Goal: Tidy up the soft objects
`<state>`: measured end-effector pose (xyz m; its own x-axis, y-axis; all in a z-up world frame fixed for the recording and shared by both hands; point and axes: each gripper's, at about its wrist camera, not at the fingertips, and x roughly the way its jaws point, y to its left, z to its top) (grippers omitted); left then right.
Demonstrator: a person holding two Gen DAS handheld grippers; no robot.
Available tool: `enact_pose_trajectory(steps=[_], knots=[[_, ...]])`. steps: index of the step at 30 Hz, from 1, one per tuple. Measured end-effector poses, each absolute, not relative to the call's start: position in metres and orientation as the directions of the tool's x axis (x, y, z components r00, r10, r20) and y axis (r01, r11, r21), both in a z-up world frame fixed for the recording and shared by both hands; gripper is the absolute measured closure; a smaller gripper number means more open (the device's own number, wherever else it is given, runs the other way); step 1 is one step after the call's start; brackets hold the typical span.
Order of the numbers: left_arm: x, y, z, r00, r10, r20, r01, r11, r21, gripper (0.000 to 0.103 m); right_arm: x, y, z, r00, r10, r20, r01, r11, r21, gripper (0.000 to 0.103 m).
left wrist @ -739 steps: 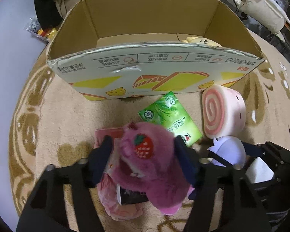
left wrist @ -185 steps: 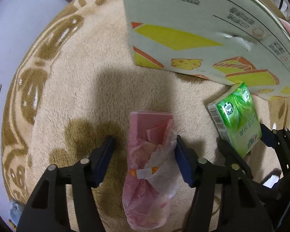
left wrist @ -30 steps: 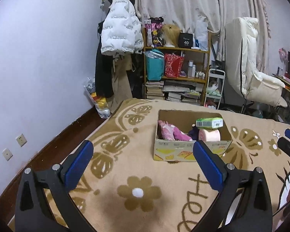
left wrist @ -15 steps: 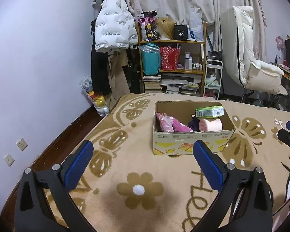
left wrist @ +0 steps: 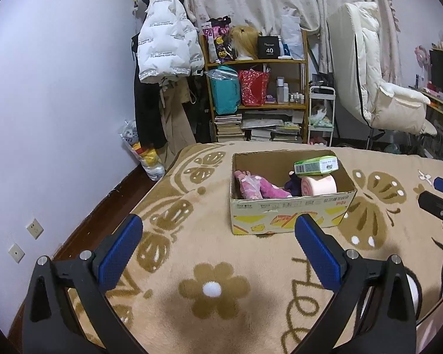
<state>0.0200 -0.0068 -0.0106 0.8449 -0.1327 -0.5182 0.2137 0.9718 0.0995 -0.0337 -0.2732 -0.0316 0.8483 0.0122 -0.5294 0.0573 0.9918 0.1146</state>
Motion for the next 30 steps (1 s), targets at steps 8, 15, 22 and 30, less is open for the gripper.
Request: enact_pose_trajectory(steps=[8,15,22,30], knots=[[0.0196,-0.0062,-0.0124,0.84,-0.133,-0.526,0.213,0.972,0.095,0.001,-0.0338,-0.2744,-0.0339,0.849,0.013,-0.528,0.054,0.992,0.111,0.0],[0.0194,-0.0054,-0.0143,0.832,-0.138,-0.537,0.222,0.971,0.094,0.001,-0.0326,-0.2738,-0.0329,0.848,0.013,-0.53,0.056,0.992,0.113,0.0],[0.0229,-0.0035,-0.0162,0.821,-0.136,-0.554,0.217,0.973,0.082,0.001,-0.0322,-0.2752,-0.0323,0.848,0.013,-0.529,0.057,0.992,0.116,0.0],[0.0247,-0.002,-0.0157,0.818,-0.132,-0.56,0.211,0.974,0.077,0.001,-0.0323,-0.2757,-0.0326,0.848,0.013,-0.53,0.056,0.992,0.116,0.0]])
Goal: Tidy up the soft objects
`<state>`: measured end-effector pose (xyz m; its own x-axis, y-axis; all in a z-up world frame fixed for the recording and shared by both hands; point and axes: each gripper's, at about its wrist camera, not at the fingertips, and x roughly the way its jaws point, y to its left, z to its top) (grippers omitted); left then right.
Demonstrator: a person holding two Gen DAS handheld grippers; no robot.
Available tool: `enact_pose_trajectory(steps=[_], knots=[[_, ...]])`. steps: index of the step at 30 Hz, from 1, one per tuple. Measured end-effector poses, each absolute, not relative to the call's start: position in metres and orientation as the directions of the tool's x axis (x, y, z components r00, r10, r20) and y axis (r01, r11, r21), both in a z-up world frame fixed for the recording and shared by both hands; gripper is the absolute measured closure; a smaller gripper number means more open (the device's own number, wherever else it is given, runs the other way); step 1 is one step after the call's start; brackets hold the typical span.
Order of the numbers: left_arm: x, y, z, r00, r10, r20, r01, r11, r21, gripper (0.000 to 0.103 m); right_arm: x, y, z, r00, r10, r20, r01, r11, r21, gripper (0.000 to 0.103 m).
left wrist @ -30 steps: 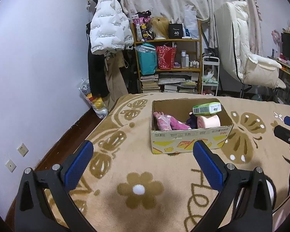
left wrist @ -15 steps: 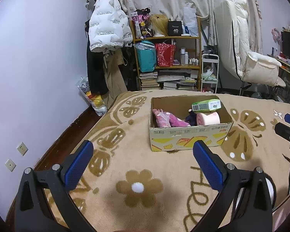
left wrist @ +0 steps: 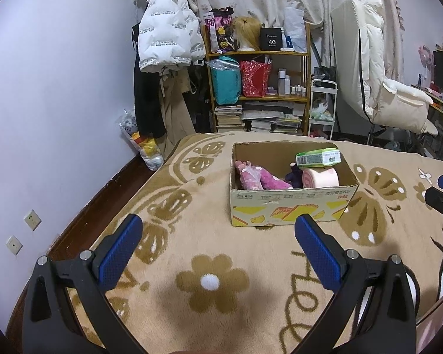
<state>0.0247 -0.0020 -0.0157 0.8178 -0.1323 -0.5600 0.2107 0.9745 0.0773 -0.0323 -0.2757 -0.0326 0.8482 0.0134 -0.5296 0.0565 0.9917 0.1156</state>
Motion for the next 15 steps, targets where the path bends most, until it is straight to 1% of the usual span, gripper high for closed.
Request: enact_pose_trajectory(steps=[15], knots=[[0.0277,-0.0028,-0.0162,0.813,-0.133,-0.567,0.212,0.974,0.075,0.001,-0.0325,-0.2791,-0.0325,0.847,0.009,-0.531,0.065,0.991,0.119,0.0]])
